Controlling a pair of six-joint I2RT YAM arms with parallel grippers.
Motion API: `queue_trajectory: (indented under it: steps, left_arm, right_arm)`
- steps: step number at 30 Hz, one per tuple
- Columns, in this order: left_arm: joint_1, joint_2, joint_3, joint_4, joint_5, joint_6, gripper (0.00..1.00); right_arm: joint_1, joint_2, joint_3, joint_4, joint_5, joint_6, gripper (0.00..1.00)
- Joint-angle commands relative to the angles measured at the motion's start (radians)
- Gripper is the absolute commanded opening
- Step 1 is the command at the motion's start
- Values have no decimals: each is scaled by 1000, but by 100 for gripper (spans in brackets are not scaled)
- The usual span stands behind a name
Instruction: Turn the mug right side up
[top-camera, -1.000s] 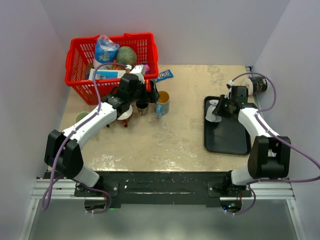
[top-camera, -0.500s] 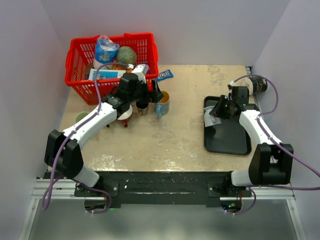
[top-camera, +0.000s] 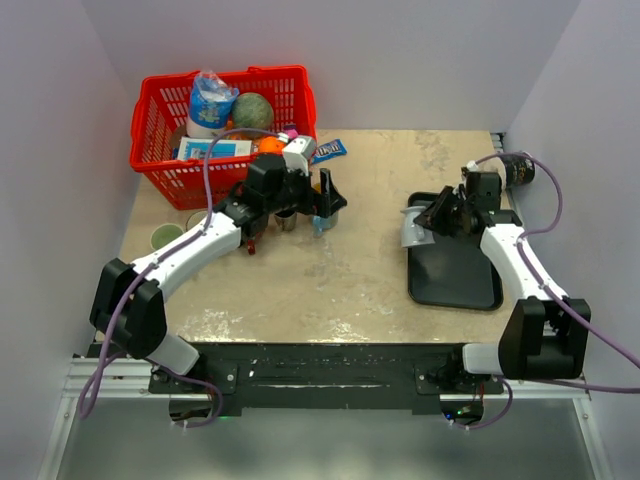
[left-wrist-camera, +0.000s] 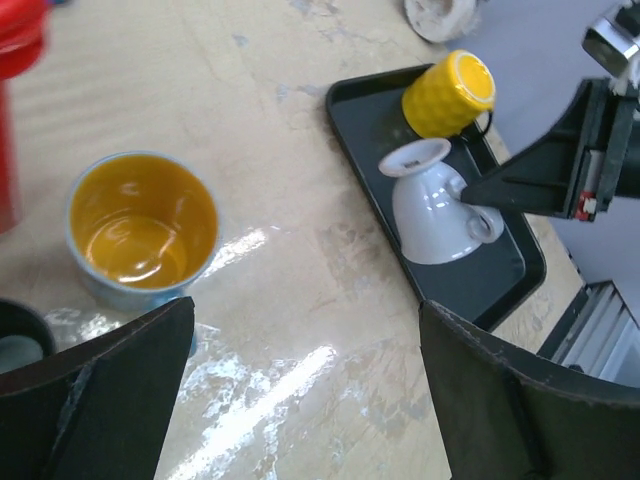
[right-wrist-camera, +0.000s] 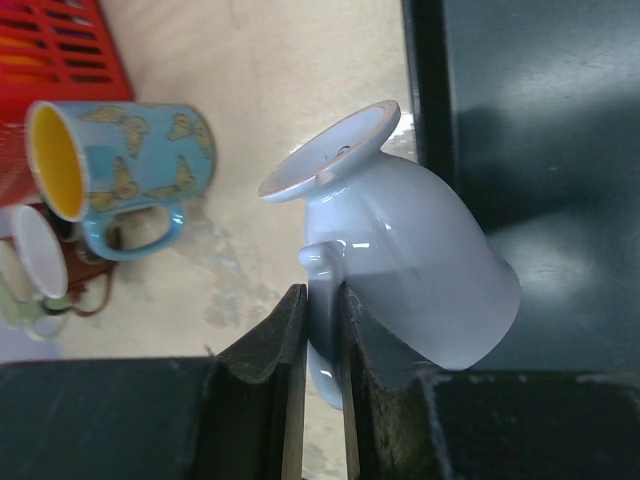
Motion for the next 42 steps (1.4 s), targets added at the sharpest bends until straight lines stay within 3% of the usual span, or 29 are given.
queue_trajectory:
  steps: [1,9,18,25,34,42]
  left_arm:
    - [-68,-20,-14,140,61,103,97]
    - [-145,-49,-141,305,27,204,94]
    - [-182,-46,-264,535,9,223,89]
    - [-223,49,-223,596,21,226,85]
    - [-252,88,-169,590,47,230,85]
    - [-317,160,-150,642,-54,316,89]
  right_arm:
    - [0,-67,-2,129,-101,202,0]
    - [0,-133,-52,256,-192,542,0]
    - [0,-185,-8,249,-243,788,0]
    - [30,-196,21,157,-215,810,0]
    - [32,-206,-59,232,-249,877,0]
    - [34,-249,-75,262,-221,1023,0]
